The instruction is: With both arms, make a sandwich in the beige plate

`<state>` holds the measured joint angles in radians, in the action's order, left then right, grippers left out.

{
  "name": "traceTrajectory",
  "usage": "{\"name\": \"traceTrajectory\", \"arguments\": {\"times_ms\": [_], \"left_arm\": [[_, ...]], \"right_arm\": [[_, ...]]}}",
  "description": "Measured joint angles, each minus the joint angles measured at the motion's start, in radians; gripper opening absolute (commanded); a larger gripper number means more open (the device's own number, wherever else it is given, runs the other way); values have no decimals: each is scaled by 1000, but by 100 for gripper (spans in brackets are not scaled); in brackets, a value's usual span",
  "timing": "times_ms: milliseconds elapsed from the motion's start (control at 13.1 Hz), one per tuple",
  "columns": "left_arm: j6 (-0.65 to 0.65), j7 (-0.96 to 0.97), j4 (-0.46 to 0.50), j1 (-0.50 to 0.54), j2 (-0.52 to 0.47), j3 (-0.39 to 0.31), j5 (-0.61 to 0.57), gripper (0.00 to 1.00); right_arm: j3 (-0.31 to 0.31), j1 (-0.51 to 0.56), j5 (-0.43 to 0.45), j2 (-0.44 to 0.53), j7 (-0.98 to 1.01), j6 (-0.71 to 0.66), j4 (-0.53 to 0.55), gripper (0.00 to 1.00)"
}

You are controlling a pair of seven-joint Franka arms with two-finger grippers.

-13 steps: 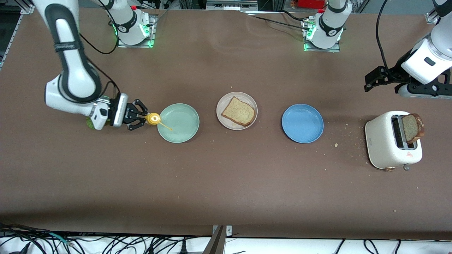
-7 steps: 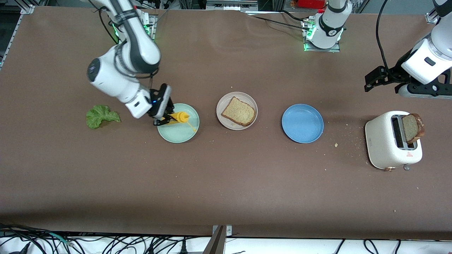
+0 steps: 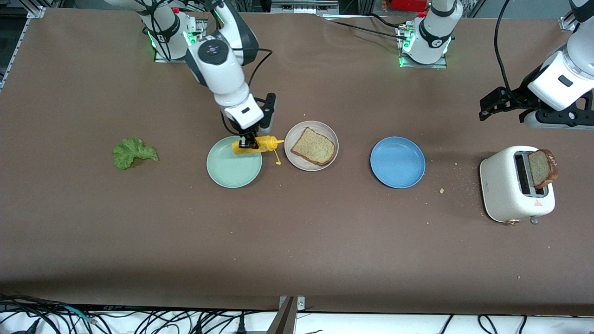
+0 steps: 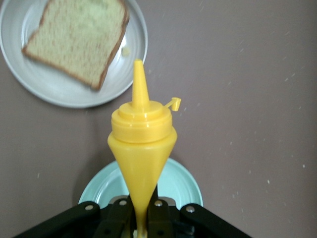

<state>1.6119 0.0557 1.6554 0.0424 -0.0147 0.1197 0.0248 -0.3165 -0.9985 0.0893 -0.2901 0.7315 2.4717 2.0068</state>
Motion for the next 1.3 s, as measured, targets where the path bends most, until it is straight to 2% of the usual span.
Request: {"name": "traceTrajectory", "arguments": {"times_ms": [153, 230, 612, 1071, 1301], "left_arm": [[0, 0, 0, 0, 0, 0, 0, 100], [0, 0, 0, 0, 0, 0, 0, 100], [0, 0, 0, 0, 0, 0, 0, 100], [0, 0, 0, 0, 0, 0, 0, 100], [-1, 0, 0, 0, 0, 0, 0, 100]], "right_arm": [[1, -48, 136, -48, -119, -187, -117, 0], [1, -73, 166, -75, -154, -252, -166, 0], [1, -155, 314, -196, -322, -344, -245, 0], [1, -252, 424, -302, -465, -588, -378, 0], [1, -293, 445, -385, -546, -626, -430, 0]]}}
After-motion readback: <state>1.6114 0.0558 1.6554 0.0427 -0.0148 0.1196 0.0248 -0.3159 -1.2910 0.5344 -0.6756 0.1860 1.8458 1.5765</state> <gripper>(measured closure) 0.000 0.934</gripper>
